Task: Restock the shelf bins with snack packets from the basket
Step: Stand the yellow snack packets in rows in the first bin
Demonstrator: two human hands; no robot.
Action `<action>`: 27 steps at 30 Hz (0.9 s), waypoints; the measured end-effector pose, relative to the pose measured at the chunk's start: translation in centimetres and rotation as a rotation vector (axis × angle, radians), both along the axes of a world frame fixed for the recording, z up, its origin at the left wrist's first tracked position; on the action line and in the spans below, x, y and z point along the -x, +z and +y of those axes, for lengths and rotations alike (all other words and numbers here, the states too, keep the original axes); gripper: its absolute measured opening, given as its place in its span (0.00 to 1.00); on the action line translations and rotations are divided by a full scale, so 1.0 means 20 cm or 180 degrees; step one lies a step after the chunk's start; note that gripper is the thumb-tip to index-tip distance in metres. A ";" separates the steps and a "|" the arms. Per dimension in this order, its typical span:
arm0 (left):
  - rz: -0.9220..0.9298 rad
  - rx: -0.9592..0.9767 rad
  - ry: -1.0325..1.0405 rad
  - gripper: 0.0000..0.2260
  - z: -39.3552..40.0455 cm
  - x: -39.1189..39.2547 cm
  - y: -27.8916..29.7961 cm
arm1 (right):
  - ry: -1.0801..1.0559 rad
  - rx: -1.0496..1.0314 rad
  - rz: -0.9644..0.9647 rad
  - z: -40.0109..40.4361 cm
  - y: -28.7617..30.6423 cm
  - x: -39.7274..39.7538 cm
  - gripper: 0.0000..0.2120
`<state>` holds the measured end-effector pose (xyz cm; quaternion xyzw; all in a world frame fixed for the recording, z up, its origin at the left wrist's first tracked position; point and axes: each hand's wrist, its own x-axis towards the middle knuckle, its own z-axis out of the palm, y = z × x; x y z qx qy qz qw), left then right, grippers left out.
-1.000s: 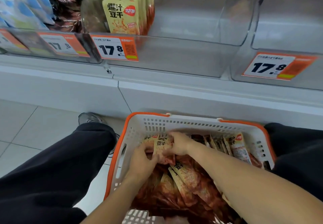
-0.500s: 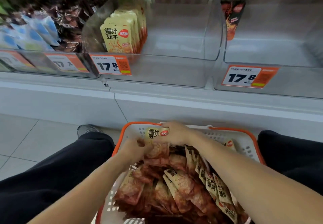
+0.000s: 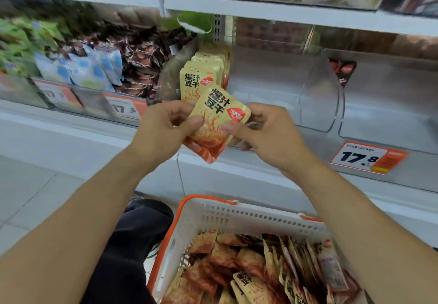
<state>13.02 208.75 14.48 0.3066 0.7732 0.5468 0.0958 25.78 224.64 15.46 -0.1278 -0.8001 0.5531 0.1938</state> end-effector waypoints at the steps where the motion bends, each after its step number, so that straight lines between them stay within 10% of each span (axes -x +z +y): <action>1: 0.0267 -0.0165 0.0179 0.04 0.02 0.00 0.00 | -0.0141 -0.0404 0.0230 0.00 0.03 0.02 0.05; 8: 0.1127 -0.0491 0.1256 0.13 0.07 0.12 -0.01 | -0.0772 -0.0905 0.1195 0.04 0.16 0.16 0.07; 27: 0.0872 -0.0059 0.1341 0.40 0.10 0.22 -0.14 | -0.0539 -0.1567 -0.0601 0.16 0.02 0.78 0.23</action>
